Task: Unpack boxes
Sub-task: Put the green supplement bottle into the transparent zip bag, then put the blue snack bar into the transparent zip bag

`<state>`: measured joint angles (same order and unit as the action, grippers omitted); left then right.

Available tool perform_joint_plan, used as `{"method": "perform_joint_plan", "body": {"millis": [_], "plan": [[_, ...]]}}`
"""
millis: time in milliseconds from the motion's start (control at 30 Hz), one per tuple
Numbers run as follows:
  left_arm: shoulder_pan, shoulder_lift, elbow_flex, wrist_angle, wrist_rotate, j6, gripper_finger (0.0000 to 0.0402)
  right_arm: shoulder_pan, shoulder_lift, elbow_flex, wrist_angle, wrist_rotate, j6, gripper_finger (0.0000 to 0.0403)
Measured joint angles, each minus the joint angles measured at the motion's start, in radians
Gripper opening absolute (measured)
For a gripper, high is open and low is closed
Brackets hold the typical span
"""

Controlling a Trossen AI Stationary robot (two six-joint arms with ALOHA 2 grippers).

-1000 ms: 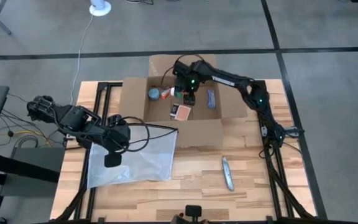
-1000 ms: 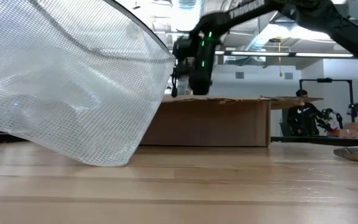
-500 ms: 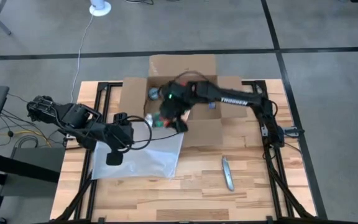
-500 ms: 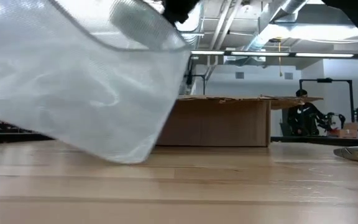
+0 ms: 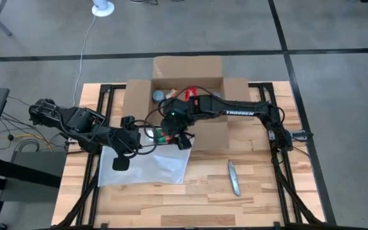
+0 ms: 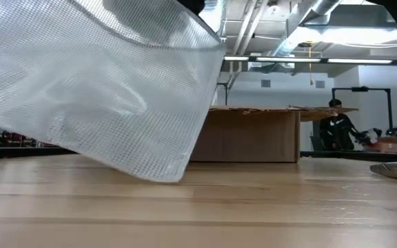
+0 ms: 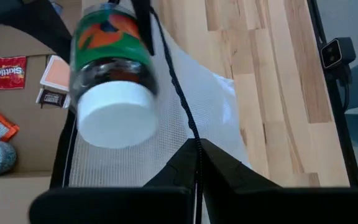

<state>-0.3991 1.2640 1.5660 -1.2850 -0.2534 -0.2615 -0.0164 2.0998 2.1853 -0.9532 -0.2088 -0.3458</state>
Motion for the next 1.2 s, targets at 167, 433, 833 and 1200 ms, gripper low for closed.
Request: {"method": "perform_joint_plan", "body": {"millis": [167, 433, 833, 1200], "plan": [[0.01, 0.0, 0.0, -0.007, -0.003, -0.017, 0.0, 0.033, -0.001, 0.001, 0.003, 0.18, -0.011, 0.0366], [0.01, -0.001, -0.001, -0.081, -0.002, -0.117, 0.0, -0.002, -0.002, 0.001, -0.111, 0.325, -0.045, 0.0253], [-0.029, -0.001, -0.001, -0.161, -0.007, -0.243, 0.0, -0.307, -0.001, -0.019, -0.19, 0.372, 0.033, 0.0232], [-0.029, -0.001, -0.001, -0.166, -0.01, -0.248, 0.0, -0.45, 0.001, -0.321, 0.013, 0.257, 0.119, 0.0232]]}}
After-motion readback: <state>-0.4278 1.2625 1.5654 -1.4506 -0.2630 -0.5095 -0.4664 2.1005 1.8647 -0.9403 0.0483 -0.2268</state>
